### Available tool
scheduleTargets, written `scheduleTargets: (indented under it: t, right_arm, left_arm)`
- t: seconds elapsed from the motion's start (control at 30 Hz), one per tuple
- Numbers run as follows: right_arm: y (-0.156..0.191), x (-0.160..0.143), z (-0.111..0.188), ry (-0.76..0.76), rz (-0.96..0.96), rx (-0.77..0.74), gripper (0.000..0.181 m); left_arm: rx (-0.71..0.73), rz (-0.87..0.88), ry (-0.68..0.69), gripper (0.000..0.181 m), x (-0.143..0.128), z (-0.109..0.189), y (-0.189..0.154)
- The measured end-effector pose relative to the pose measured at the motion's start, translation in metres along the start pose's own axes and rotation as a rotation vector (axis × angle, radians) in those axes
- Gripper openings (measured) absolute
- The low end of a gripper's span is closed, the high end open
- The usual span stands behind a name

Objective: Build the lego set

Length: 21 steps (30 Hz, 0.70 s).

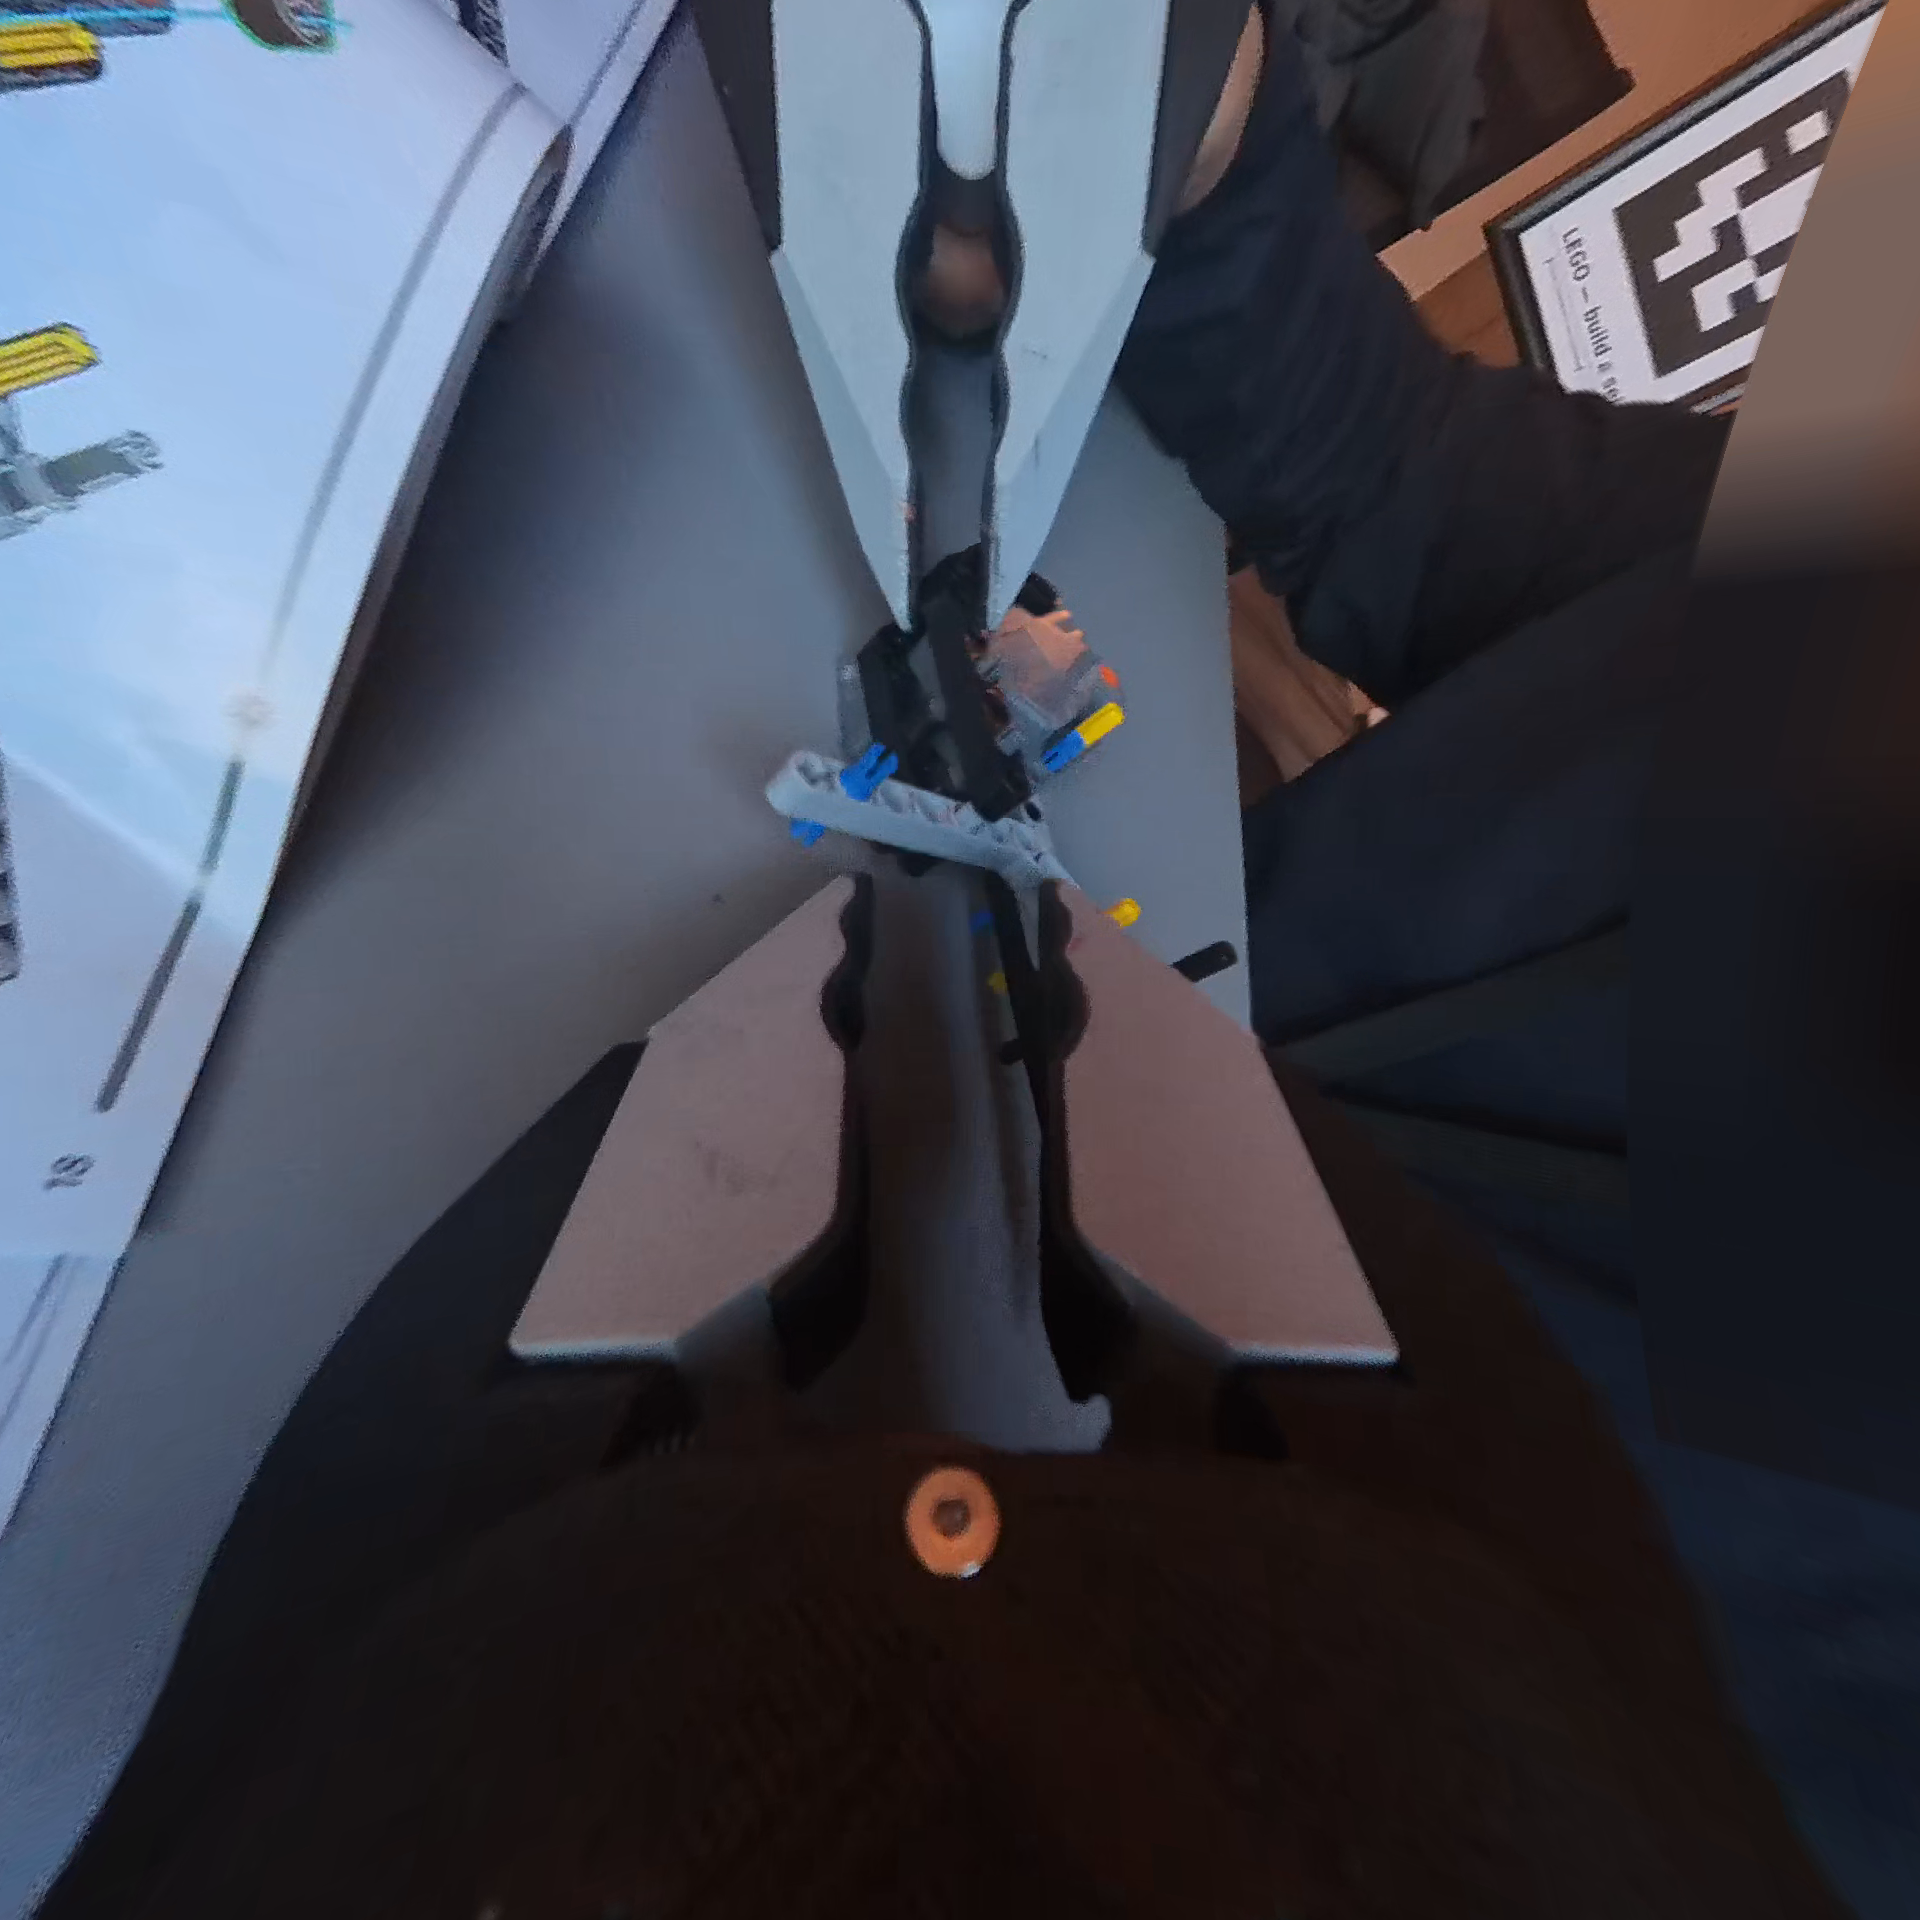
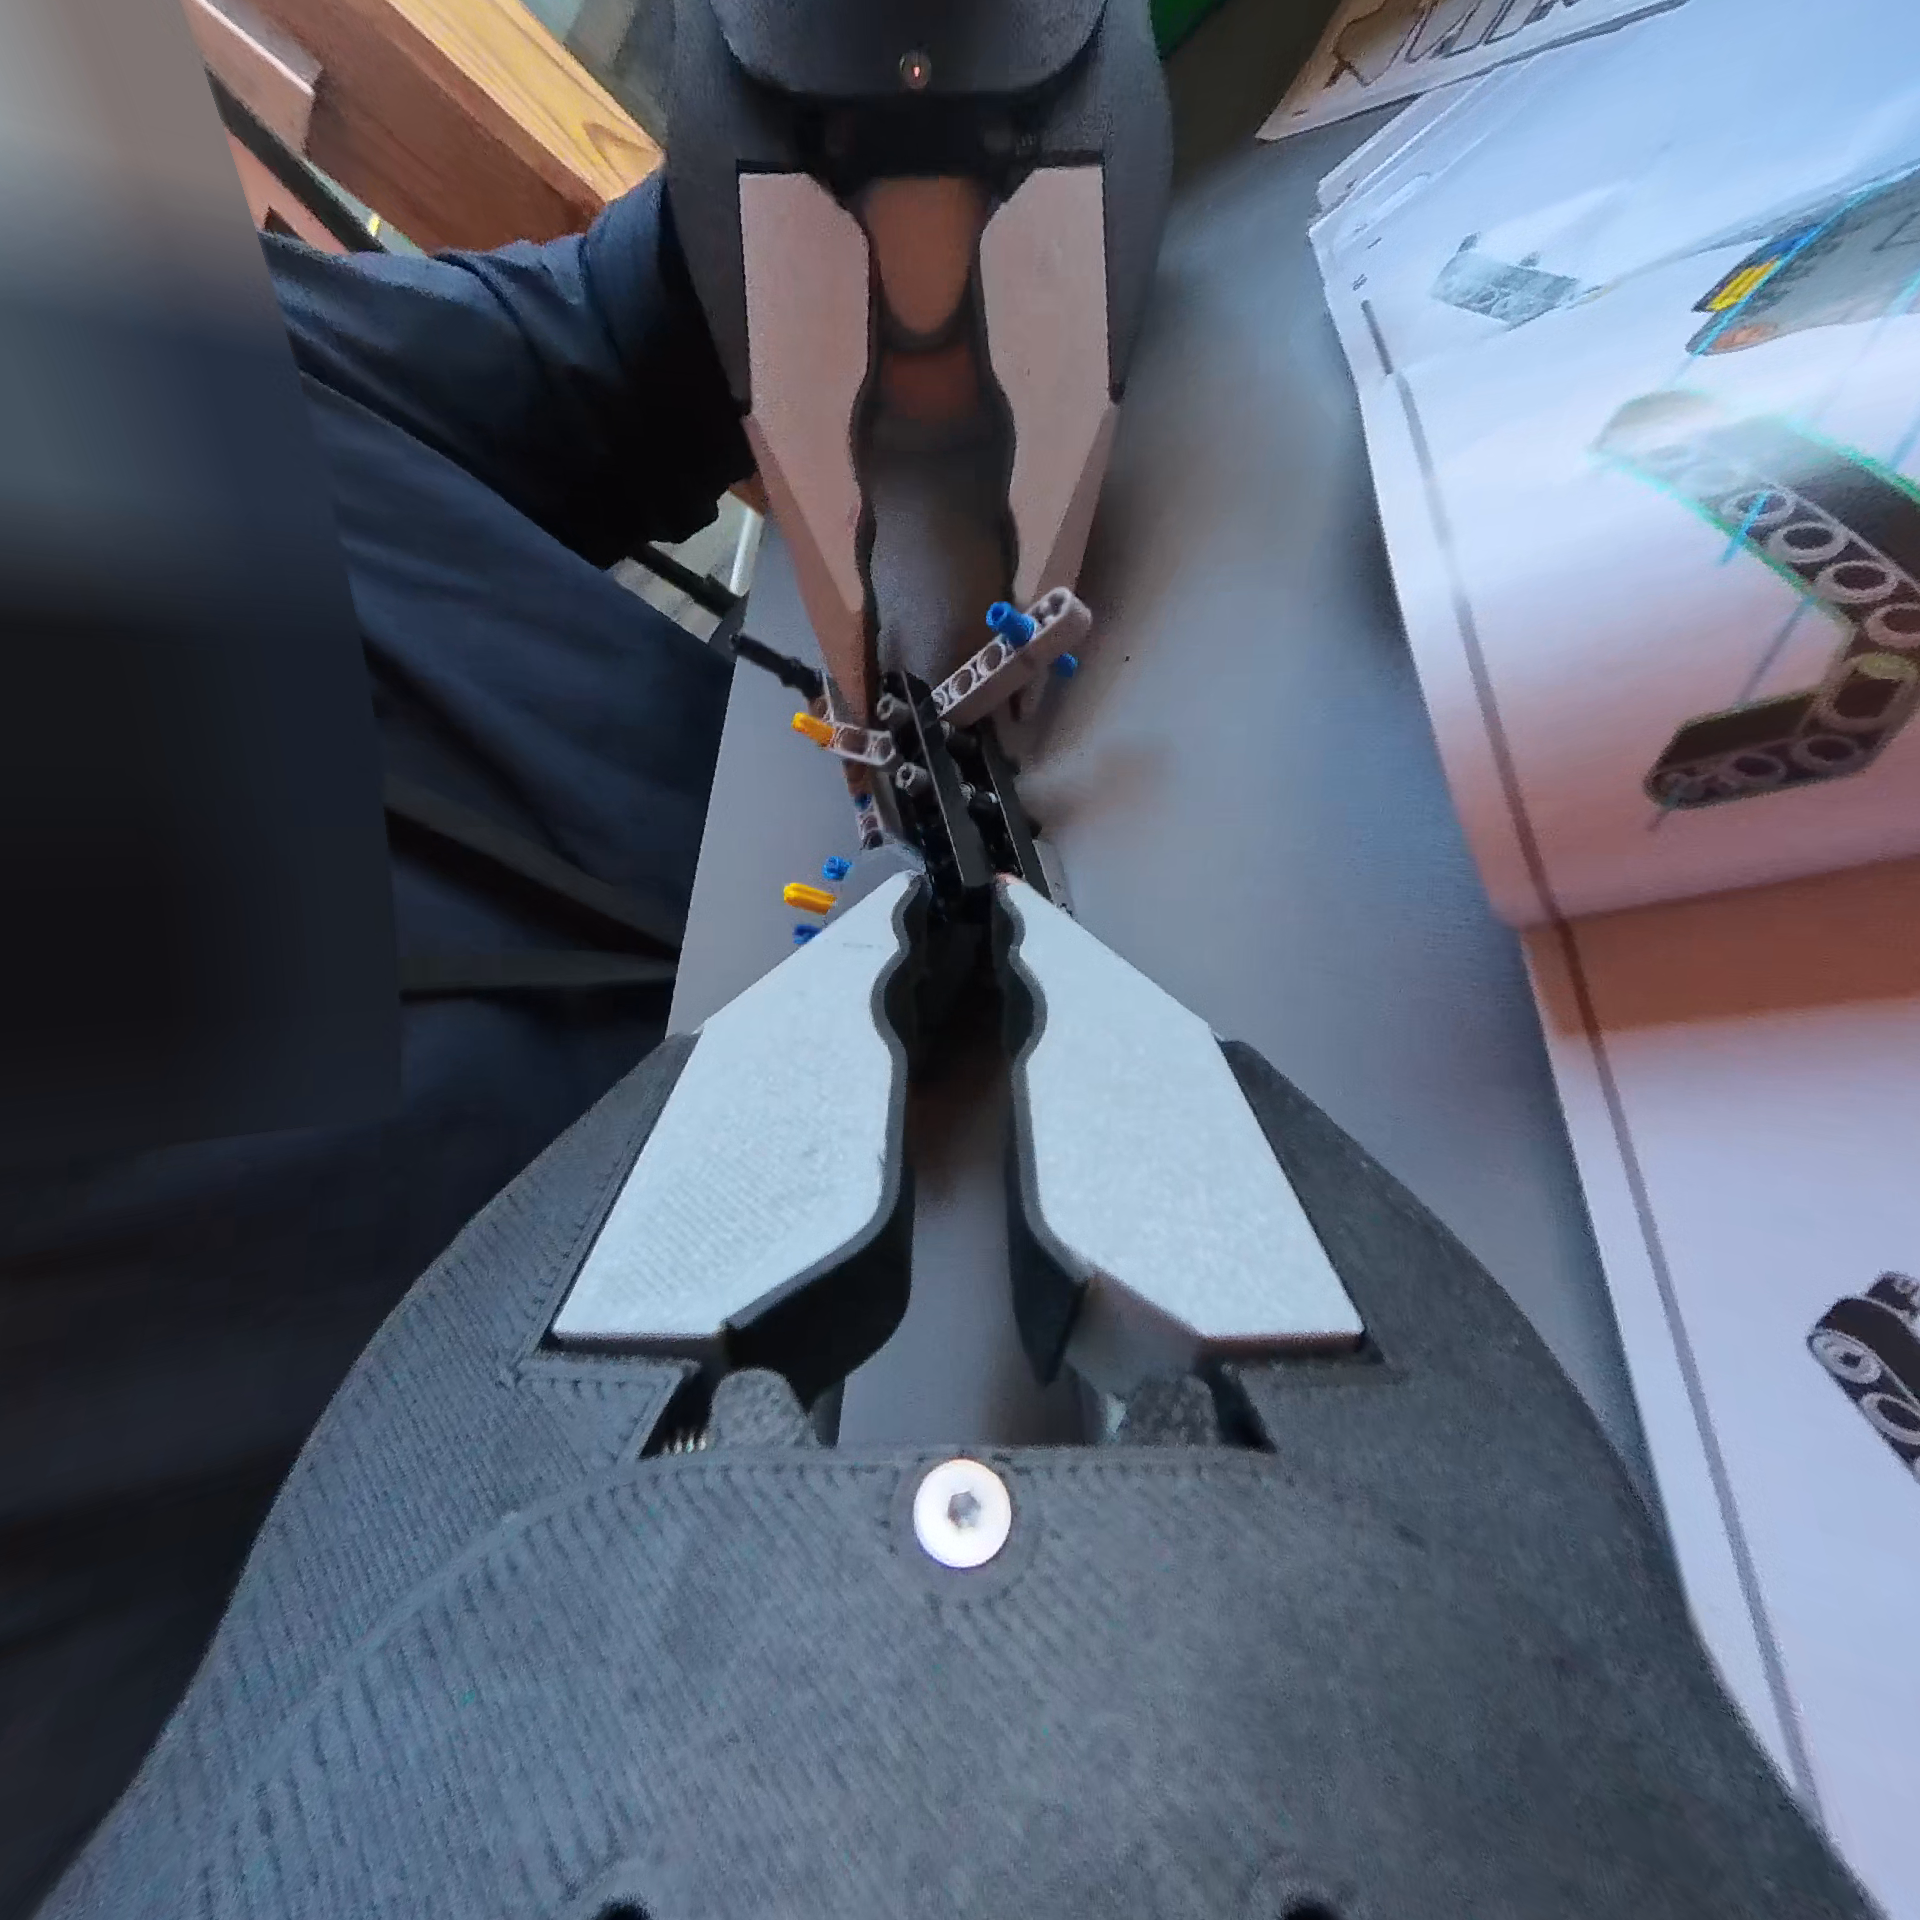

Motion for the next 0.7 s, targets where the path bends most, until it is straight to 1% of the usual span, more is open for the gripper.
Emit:
scheduleTargets:
  t: [0.1,0.17,0.23,0.27,0.4,0.5,0.57,0.7]
  right_arm:
    - [0.001,0.002,0.000,-0.001,0.015,-0.020,0.008]
    - [0.002,0.002,-0.001,0.001,0.026,-0.036,0.008]
    - [0.003,0.003,-0.001,-0.001,0.039,-0.048,0.008]
    - [0.004,0.004,0.000,-0.005,0.049,-0.051,0.008]
    - [0.011,0.007,0.005,-0.033,0.122,-0.077,0.008]
    - [0.022,0.011,0.007,-0.060,0.226,-0.114,0.007]
    - [0.028,0.012,0.006,-0.055,0.295,-0.157,0.007]
    - [0.046,0.014,0.001,-0.045,0.487,-0.274,0.006]
  left_arm:
    - [-0.056,0.022,-0.021,0.030,0.003,-0.002,-0.002]
    - [-0.067,0.027,-0.024,0.031,0.003,-0.001,-0.001]
    - [-0.040,0.029,-0.042,0.026,0.004,0.000,0.000]
    - [-0.018,0.021,-0.057,0.021,0.005,0.000,0.000]
    - [0.036,-0.069,-0.133,0.019,0.009,0.006,-0.005]
    - [0.150,-0.218,-0.202,0.017,0.014,0.012,-0.014]
    - [0.233,-0.334,-0.191,0.016,0.014,0.013,-0.022]
    - [0.457,-0.652,-0.157,0.016,0.008,0.013,-0.040]
Point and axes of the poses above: each gripper's, where its closed fingertips meet, z back along the fingers, x out of its top, y = z × x across the jaws, the point moved 8 cm from there along z, back along the fingers, and after that the axes turned 10 degrees about y, right-handed, at the moved point
